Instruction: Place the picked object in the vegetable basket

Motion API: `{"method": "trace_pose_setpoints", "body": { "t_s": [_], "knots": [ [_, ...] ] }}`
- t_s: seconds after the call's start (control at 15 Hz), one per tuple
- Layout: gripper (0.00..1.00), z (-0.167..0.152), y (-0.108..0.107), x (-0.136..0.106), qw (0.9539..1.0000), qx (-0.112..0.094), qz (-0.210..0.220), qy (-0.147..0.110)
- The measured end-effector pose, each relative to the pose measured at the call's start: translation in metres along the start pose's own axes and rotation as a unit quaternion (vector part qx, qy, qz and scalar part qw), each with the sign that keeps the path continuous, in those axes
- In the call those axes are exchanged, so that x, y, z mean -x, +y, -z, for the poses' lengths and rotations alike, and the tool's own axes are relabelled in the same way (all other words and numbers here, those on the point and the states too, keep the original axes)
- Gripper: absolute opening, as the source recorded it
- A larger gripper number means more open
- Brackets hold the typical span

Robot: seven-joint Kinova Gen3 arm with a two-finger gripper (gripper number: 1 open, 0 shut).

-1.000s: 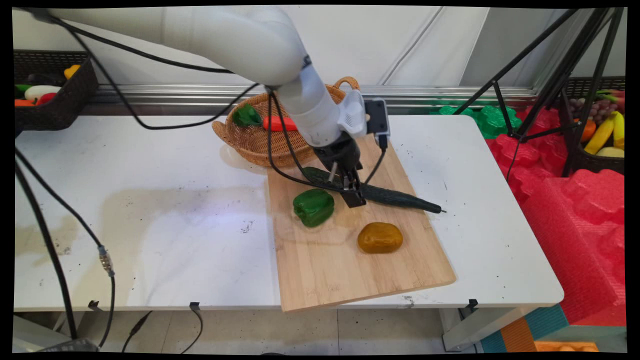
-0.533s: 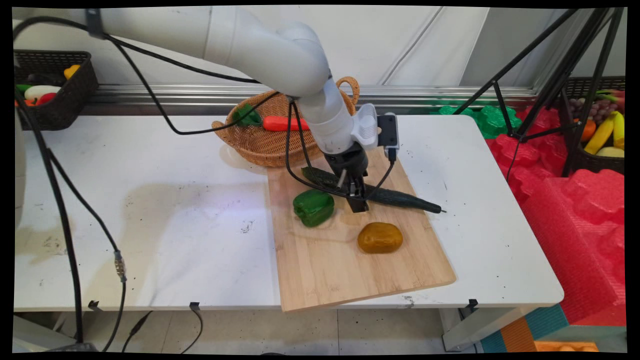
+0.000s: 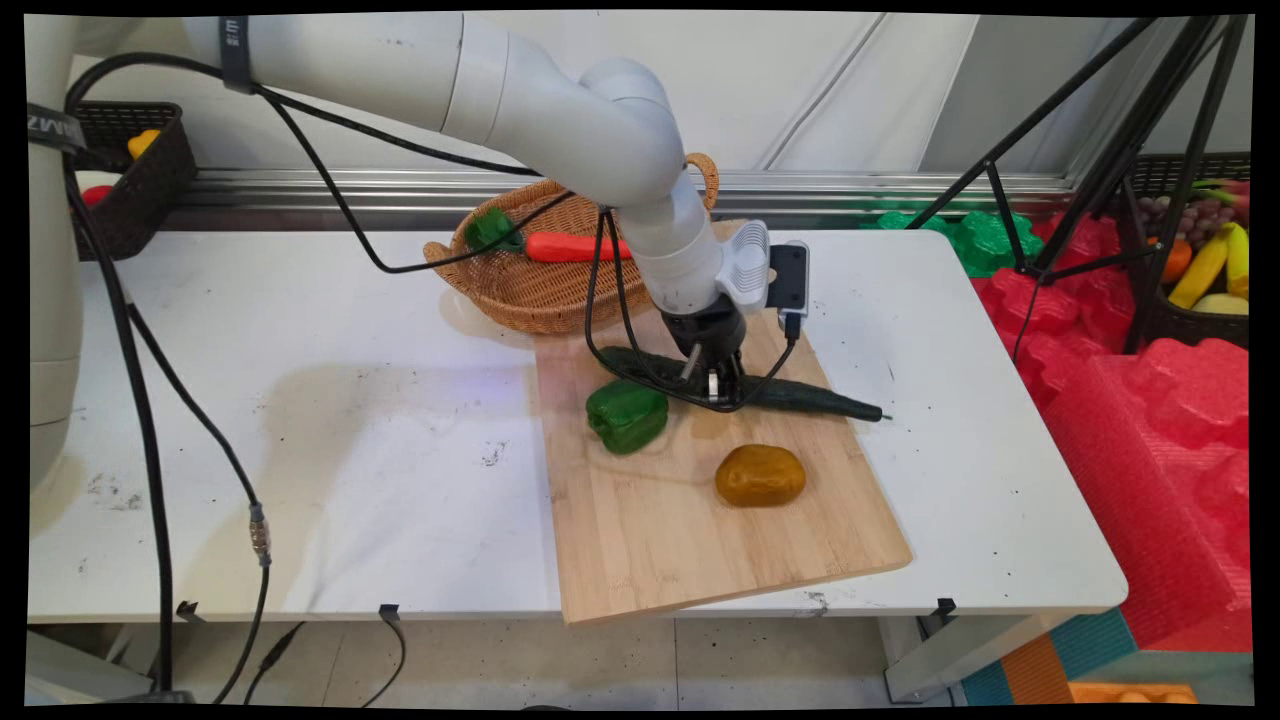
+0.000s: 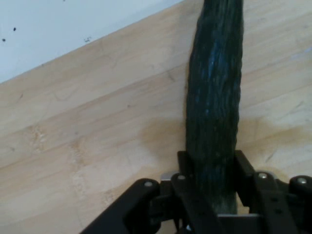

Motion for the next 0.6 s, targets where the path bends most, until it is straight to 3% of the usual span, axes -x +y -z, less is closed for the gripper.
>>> {"method": "trace_pose_setpoints", "body": {
  "t_s": [0.27,0.6],
  "knots": [
    [0.0,0.012,0.006,-0.005,0.9996,-0.017,-0.022,0.002],
    [0.0,0.06,0.014,-0.022,0.9966,-0.063,-0.043,0.032]
  ]
}}
